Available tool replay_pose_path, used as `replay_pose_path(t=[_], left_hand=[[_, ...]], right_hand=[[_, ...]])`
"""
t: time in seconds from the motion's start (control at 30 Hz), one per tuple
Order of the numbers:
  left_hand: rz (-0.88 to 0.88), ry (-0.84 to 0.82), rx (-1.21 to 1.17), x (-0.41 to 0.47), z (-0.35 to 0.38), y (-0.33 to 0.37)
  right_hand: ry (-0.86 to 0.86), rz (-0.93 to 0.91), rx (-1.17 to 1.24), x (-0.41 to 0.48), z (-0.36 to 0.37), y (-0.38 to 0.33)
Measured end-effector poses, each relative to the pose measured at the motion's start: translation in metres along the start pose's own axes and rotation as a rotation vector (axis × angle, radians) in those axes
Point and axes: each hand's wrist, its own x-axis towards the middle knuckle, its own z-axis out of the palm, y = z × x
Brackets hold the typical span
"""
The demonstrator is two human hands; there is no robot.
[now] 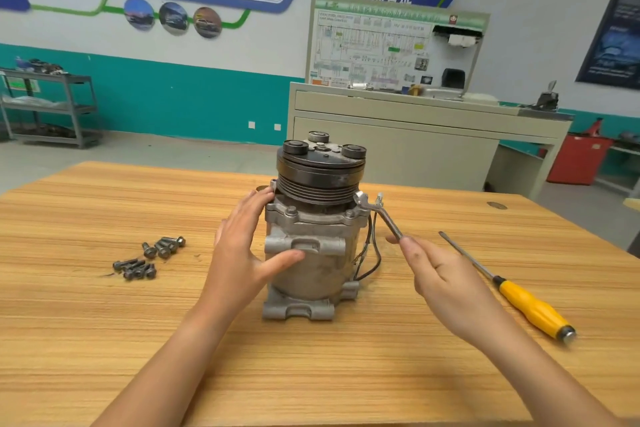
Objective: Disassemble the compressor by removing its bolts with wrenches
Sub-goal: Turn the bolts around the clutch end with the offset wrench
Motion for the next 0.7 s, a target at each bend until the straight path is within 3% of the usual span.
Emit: replay_pose_path(t=[0.23, 0.43, 0.7], left_hand=[[-0.026, 0.094, 0.048, -0.009, 0.014, 0.015], [-0.035, 0.181, 0.118, -0.020, 0.033, 0.038], [-0.037, 0.230, 0.021, -0.017, 0.036, 0.039]], right_hand=[[-0.070, -0.041, -0.634, 0.000, -0.040, -0.021], [-0.074, -0.041, -1.035, 0.011, -0.050, -0.030], [-0.165, -0.048, -1.287, 0.012, -0.050, -0.047]])
